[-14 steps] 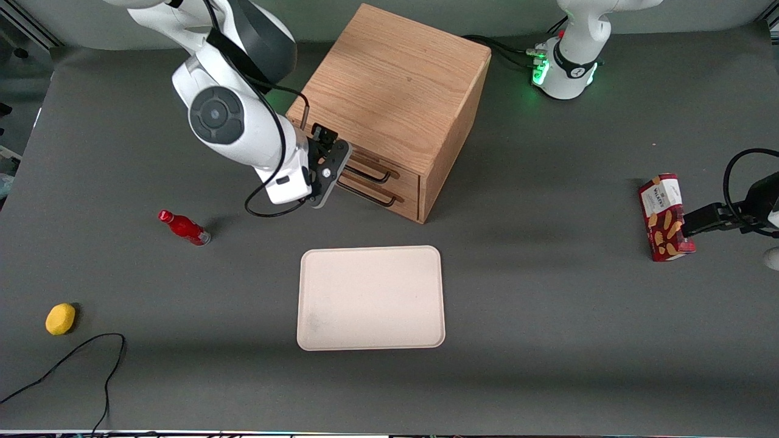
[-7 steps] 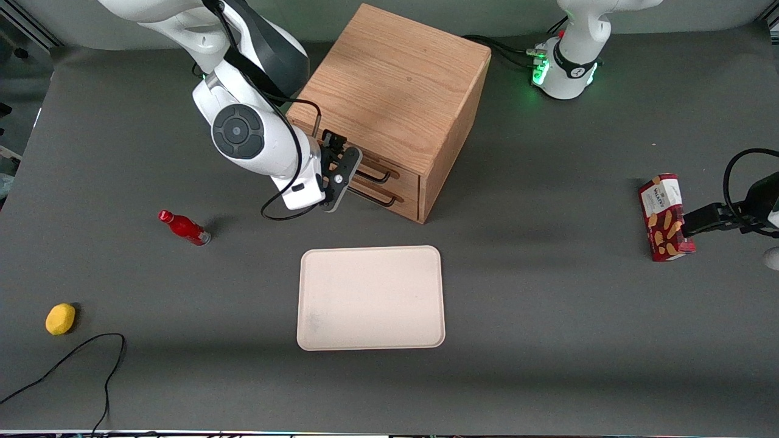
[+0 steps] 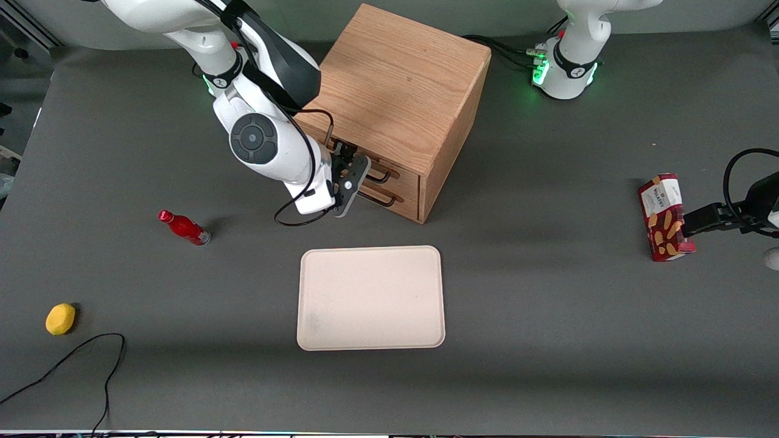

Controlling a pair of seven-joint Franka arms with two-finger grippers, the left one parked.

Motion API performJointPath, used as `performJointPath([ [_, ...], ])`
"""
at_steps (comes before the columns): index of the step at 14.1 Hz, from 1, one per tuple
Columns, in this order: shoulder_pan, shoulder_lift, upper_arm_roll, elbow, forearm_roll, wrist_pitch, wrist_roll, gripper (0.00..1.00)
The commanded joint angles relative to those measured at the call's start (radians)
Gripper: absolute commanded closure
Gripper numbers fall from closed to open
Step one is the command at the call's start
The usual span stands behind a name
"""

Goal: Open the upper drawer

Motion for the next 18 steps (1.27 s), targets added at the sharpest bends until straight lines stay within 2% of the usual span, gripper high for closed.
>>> performJointPath([
  [1, 0.008, 0.020, -0.009, 0.003, -0.026, 0.038, -0.014, 0.00],
  [4, 0.008, 0.035, -0.045, 0.012, -0.052, 0.056, -0.021, 0.00],
  [13, 0.008, 0.124, -0.206, 0.188, -0.047, 0.064, -0.024, 0.00],
  [18, 0.008, 0.128, -0.285, 0.213, -0.042, 0.208, -0.020, 0.00],
])
